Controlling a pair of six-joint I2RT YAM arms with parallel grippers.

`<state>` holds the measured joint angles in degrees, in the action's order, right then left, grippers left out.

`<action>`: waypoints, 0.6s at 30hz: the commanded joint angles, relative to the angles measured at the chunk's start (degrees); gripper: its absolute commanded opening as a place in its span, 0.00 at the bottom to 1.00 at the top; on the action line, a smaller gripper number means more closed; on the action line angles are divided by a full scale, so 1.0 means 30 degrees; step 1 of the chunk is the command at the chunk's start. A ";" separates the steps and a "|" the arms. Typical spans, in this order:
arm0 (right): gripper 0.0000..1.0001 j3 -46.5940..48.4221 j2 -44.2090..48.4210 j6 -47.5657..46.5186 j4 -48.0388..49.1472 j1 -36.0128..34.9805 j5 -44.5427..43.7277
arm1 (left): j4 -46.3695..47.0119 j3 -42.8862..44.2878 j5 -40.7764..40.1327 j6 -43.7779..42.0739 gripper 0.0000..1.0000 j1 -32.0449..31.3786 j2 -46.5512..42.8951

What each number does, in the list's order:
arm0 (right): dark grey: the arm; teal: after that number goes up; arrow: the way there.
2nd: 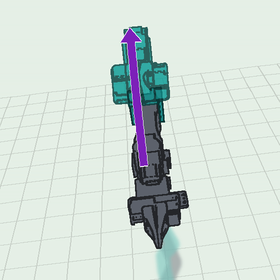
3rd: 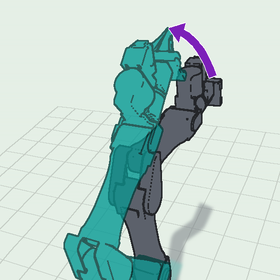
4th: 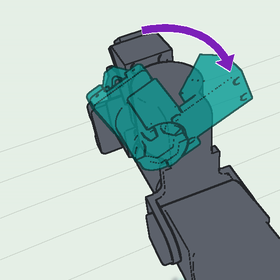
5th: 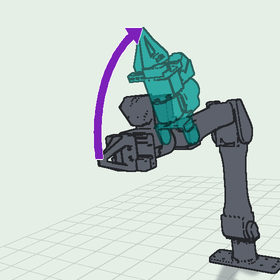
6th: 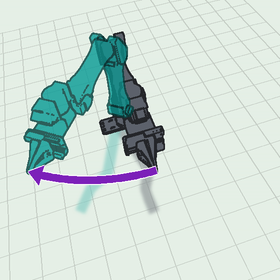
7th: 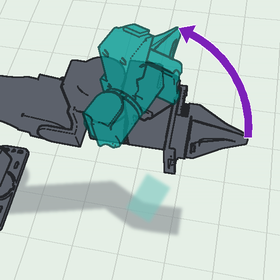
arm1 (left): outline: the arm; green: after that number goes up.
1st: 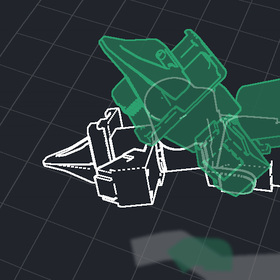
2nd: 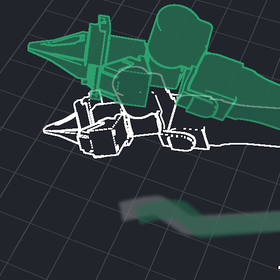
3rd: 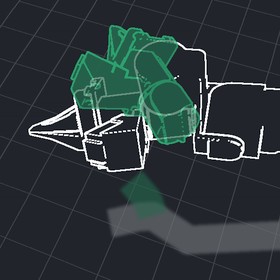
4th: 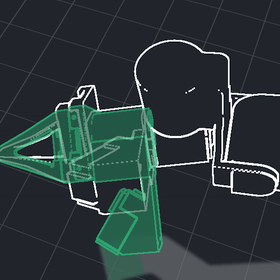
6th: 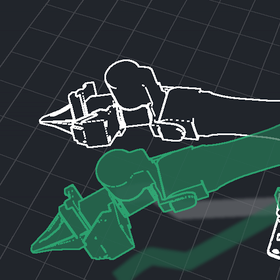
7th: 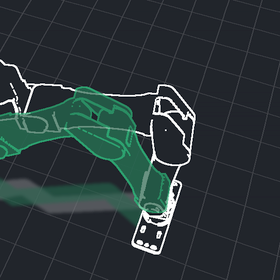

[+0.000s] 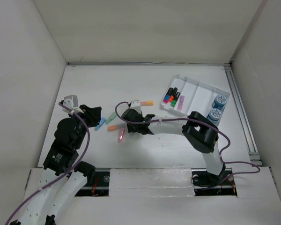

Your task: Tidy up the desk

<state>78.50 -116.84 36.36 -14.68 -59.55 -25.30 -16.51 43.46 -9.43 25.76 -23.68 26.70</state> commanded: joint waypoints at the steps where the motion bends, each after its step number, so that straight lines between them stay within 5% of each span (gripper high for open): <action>1: 0.41 -0.0794 0.0186 -0.0633 -0.1553 0.0045 -0.0912 | 0.0670 -0.0191 0.0067 -0.0207 0.19 -0.0045 -0.0169; 3: 0.34 -0.0737 0.0070 -0.0780 -0.1640 0.0045 -0.1087 | 0.0670 -0.0191 0.0097 -0.0207 0.19 -0.0045 -0.0198; 4: 0.20 -0.0708 0.0039 -0.0840 -0.1757 0.0045 -0.1233 | 0.0670 -0.0191 0.0039 -0.0207 0.19 -0.0045 -0.0198; 7: 0.11 -0.0970 0.0914 -0.0723 -0.1759 0.0045 -0.2024 | 0.0670 -0.0191 0.0067 -0.0207 0.19 -0.0045 -0.0140; 12: 0.08 -0.3657 0.5509 -0.1309 0.1634 0.1651 -0.0072 | 0.0642 -0.0191 0.0068 -0.0207 0.19 -0.0045 -0.0052; 18: 0.08 -0.5219 0.8945 -0.2479 0.2754 0.7244 0.1226 | 0.0670 -0.0220 0.0068 -0.0207 0.19 -0.0045 -0.0110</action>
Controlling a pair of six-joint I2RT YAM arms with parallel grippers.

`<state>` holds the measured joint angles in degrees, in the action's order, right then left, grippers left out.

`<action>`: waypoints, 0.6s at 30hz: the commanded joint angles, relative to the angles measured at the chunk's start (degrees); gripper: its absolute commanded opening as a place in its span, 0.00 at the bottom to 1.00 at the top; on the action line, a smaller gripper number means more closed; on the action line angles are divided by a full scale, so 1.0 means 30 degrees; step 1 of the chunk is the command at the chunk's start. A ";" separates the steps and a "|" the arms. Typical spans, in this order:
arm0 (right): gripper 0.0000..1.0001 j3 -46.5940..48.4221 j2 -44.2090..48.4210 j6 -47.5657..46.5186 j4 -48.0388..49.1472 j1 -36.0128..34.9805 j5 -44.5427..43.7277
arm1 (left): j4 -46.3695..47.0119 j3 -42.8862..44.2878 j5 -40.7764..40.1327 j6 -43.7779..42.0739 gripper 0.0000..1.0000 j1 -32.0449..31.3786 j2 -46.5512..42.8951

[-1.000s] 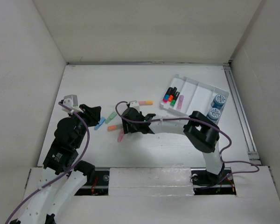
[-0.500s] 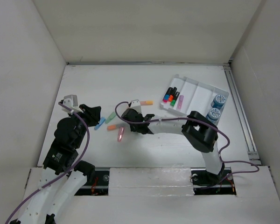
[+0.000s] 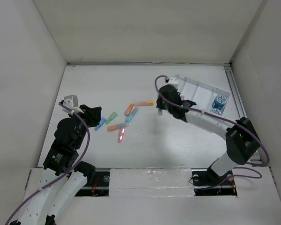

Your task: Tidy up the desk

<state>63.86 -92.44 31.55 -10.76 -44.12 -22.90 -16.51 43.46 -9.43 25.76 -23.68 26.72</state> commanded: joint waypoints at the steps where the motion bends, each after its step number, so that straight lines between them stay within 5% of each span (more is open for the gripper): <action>1: 0.08 -0.0367 0.0728 -0.1023 0.1392 0.2862 0.0541 | 0.0670 -0.0191 0.0097 -0.0207 0.19 -0.0045 -0.0147; 7: 0.09 -0.0631 0.0143 -0.1288 0.2093 0.8135 0.2238 | 0.0670 -0.0191 0.0038 -0.0207 0.19 -0.0045 -0.0088; 13: 0.11 0.0072 -0.1174 -0.1640 0.2093 1.0335 0.2475 | 0.0641 -0.0220 0.0068 -0.0237 0.19 -0.0045 0.0029; 15: 0.17 0.0625 -0.1585 -0.1727 0.2182 1.0924 0.2970 | 0.0641 -0.0220 0.0068 -0.0237 0.19 -0.0045 0.0058; 18: 0.40 0.1417 -0.2377 -0.1815 0.2008 1.1569 0.3323 | 0.0641 -0.0220 0.0068 -0.0237 0.19 -0.0045 0.0087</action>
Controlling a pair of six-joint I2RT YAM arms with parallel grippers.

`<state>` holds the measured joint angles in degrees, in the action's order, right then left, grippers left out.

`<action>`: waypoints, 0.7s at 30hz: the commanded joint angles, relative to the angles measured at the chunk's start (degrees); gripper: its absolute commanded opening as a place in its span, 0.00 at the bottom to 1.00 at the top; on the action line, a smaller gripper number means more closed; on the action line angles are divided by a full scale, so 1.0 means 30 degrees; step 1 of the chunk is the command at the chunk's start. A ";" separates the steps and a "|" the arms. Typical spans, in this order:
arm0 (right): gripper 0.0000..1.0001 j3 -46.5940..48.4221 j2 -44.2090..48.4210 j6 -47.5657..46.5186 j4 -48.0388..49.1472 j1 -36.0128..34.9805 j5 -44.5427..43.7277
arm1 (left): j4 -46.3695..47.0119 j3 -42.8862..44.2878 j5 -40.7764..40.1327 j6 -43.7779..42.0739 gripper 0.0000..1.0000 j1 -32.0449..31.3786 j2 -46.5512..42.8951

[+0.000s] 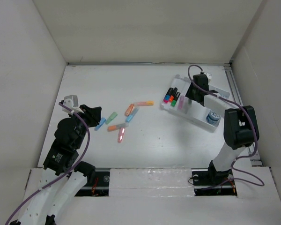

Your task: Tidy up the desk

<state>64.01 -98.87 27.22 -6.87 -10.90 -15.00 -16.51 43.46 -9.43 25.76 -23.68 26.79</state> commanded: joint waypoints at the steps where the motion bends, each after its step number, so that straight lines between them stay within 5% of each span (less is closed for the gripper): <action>1: 0.50 0.1978 -0.0411 -0.0373 0.0419 0.0497 0.0869 | 0.0641 -0.0220 0.0039 -0.0237 0.19 -0.0045 0.0066; 7: 0.68 0.1488 0.1167 -0.0665 0.0943 -0.1022 0.0842 | 0.0641 -0.0191 0.0038 -0.0237 0.19 -0.0045 0.0095; 9: 0.55 0.0844 0.1636 -0.1161 0.1410 -0.2661 0.1278 | 0.0641 -0.0191 0.0096 -0.0237 0.19 -0.0045 0.0124; 11: 0.11 0.0434 0.1116 -0.2182 0.2085 -0.5022 0.2591 | 0.0612 -0.0191 0.0097 -0.0237 0.19 -0.0045 0.0066; 14: 0.07 0.0926 0.0383 -0.2538 0.2086 -0.6031 0.2105 | 0.0641 -0.0220 0.0126 -0.0237 0.19 -0.0045 0.0066; 19: 0.56 0.3738 -0.2866 -0.4880 -0.0428 -0.7907 0.1662 | 0.0641 -0.0220 0.0126 -0.0237 0.19 -0.0045 0.0095; 21: 0.67 0.4819 -0.3398 -0.5994 -0.0987 -0.8290 0.1078 | 0.0670 -0.0191 0.0126 -0.0237 0.19 -0.0045 0.0095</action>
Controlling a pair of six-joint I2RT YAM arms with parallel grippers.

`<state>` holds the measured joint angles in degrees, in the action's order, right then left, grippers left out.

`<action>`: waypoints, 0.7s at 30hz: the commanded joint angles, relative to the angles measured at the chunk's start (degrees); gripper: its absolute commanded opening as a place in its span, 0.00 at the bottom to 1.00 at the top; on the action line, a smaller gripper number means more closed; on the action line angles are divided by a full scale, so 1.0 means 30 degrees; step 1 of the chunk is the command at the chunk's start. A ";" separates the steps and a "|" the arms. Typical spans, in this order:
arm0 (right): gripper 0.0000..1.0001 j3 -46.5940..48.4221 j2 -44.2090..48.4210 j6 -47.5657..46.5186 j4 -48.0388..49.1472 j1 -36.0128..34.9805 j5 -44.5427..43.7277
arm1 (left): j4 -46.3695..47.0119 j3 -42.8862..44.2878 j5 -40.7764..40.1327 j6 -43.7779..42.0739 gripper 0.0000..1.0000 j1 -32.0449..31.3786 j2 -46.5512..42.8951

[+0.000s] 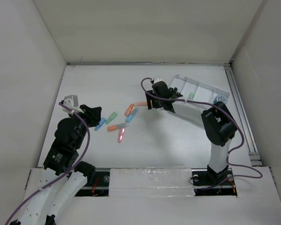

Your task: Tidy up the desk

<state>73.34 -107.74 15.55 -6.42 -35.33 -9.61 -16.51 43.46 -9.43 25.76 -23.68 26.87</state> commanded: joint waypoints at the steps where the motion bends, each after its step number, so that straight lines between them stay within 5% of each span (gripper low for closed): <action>1: 0.75 0.2034 -0.0994 -0.2369 -0.1723 -0.0379 -0.0985 | 0.0641 -0.0220 0.0126 -0.0237 0.19 -0.0045 0.0066; 21: 0.80 0.8688 -0.6506 -0.7585 -0.6710 -0.0733 0.0915 | 0.0670 -0.0191 0.0155 -0.0266 0.19 -0.0045 0.0036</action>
<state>96.97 -126.41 -4.45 -22.31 -36.95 -9.76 -16.51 43.46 -9.43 25.74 -23.68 26.87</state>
